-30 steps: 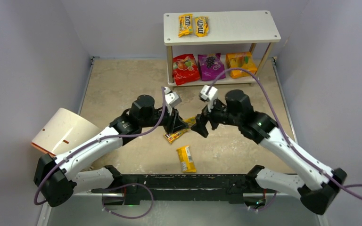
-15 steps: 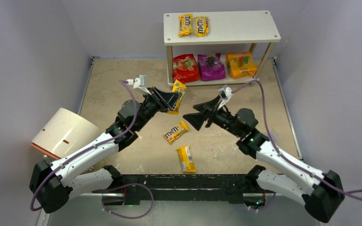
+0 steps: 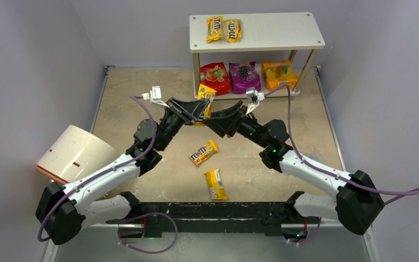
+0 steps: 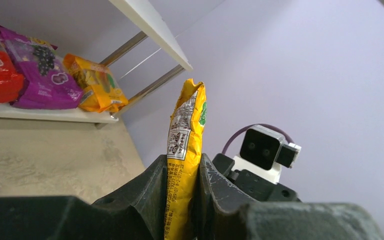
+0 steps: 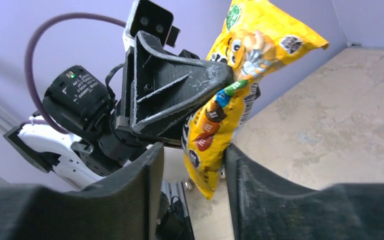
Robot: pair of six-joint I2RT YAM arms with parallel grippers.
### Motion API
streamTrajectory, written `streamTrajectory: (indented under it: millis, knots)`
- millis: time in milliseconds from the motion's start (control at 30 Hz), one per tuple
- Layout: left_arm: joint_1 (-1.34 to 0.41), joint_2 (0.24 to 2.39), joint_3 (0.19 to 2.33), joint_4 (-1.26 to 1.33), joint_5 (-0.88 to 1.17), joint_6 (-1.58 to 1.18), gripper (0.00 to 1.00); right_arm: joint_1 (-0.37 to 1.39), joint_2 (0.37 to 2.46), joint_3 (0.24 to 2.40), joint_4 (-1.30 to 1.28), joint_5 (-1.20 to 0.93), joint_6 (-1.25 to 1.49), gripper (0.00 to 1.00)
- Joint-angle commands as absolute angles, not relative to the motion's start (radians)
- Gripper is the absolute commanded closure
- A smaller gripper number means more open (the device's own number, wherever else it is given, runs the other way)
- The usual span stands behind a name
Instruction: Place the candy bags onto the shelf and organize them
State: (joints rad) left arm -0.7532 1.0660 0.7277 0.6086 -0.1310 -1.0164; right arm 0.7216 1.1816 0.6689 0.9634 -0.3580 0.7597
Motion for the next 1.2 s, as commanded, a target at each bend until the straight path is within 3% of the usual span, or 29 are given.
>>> streamTrajectory:
  millis: [0, 167, 233, 267, 300, 333, 600, 800, 933, 1167]
  knots:
    - [-0.753, 1.068, 0.685, 0.771, -0.166, -1.05, 1.0, 0.729, 1.197, 0.662, 1.196, -0.419, 0.874, 0.6]
    - [-0.754, 1.076, 0.663, 0.832, -0.176, -1.04, 0.97, 0.73, 1.191, 0.66, 1.185, -0.408, 0.885, 0.92]
    - [-0.753, 1.072, 0.659, 0.84, -0.184, -1.012, 0.75, 0.729, 1.176, 0.665, 1.138, -0.401, 0.868, 0.98]
    - [-0.752, 1.063, 0.654, 0.837, -0.193, -0.993, 0.55, 0.729, 1.165, 0.668, 1.095, -0.404, 0.864, 1.0]
    - [-0.752, 1.051, 0.648, 0.834, -0.205, -0.965, 0.28, 0.724, 1.151, 0.674, 1.045, -0.396, 0.861, 1.0]
    - [-0.752, 1.035, 0.644, 0.82, -0.224, -0.938, 0.19, 0.714, 1.132, 0.685, 0.975, -0.384, 0.842, 1.0]
    - [-0.747, 0.805, 0.606, 0.52, -0.431, -0.687, 0.09, 0.585, 1.04, 1.067, 0.093, -0.189, 0.417, 1.0]
    - [-0.747, 0.697, 0.53, 0.435, -0.522, -0.624, 0.06, 0.419, 1.157, 1.404, -0.129, -0.18, 0.236, 1.0]
    - [-0.747, 0.683, 0.508, 0.42, -0.528, -0.612, 0.05, 0.259, 1.39, 1.741, -0.349, -0.301, 0.117, 1.0]
    - [-0.747, 0.746, 0.532, 0.33, -0.52, -0.562, 0.03, 0.113, 1.688, 2.127, -0.499, -0.46, 0.052, 1.0]
